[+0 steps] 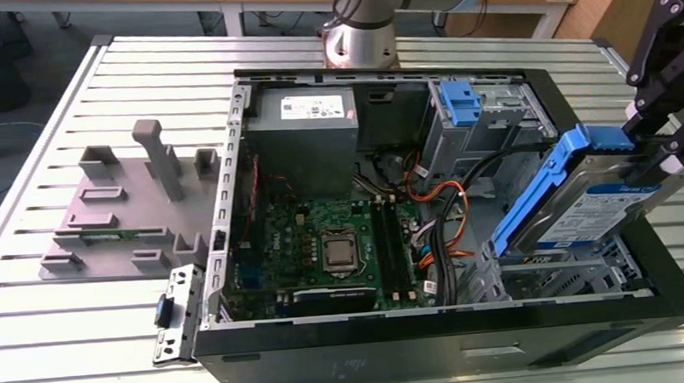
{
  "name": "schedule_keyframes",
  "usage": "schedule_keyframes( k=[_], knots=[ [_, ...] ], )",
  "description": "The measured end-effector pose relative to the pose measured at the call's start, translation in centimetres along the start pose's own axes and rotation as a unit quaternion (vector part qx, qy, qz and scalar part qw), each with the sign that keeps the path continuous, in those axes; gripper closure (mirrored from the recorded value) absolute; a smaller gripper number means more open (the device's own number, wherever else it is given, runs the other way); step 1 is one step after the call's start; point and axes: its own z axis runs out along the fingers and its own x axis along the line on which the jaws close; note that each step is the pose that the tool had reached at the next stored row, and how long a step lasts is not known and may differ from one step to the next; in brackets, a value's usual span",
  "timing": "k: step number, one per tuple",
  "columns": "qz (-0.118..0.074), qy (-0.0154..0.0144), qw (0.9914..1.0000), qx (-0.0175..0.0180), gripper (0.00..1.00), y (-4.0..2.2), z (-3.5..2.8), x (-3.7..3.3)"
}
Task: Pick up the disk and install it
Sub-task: 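Insert the disk into the insertion slot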
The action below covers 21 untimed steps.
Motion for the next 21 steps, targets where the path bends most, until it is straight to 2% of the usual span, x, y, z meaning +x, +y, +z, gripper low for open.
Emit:
schedule_keyframes(
  k=[21],
  knots=[
    [-0.003,0.0001,0.99999,-0.0002,0.65,-0.08,0.56,-0.22]
  ],
)
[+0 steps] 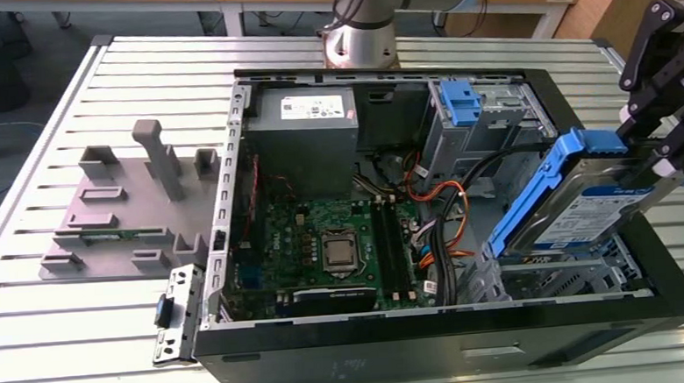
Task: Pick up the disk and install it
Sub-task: 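Insert the disk into the insertion slot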
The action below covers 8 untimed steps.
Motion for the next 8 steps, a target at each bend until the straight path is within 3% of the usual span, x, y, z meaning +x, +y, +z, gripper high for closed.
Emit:
schedule_keyframes(
  k=[5,8],
  knots=[
    [0.0,0.0,1.0,0.0,0.65,-0.17,0.14,-0.02],
    [0.0,0.0,1.0,0.0,0.65,-0.22,0.56,0.0]
  ],
)
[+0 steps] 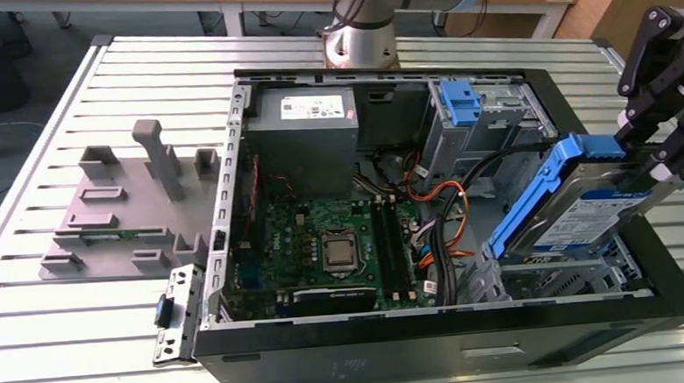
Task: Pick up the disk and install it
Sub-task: 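Insert the disk into the insertion slot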
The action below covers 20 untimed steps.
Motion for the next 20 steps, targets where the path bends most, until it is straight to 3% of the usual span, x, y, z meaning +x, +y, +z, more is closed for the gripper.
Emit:
schedule_keyframes(
  k=[20],
  knots=[
    [0.0,0.0,1.0,-0.0003,0.65,-0.18,3.48,0.15]
  ],
)
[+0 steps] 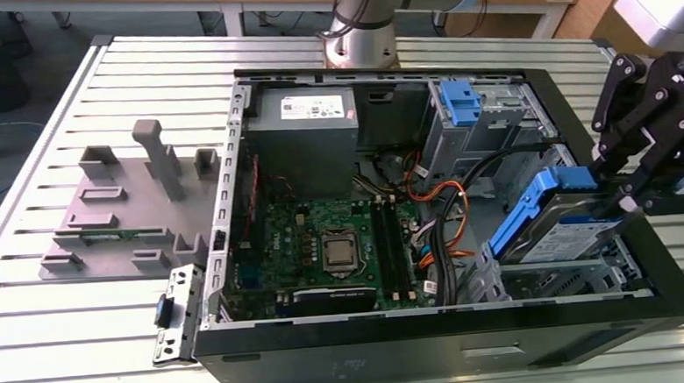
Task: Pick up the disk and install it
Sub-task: 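Insert the disk into the insertion slot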
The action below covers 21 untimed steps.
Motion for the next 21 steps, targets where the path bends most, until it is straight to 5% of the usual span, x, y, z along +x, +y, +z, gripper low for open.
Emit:
schedule_keyframes(
  k=[21],
  knots=[
    [0.0,0.0001,1.0,-0.0027,0.65,-0.2,3.8,0.17]
  ],
)
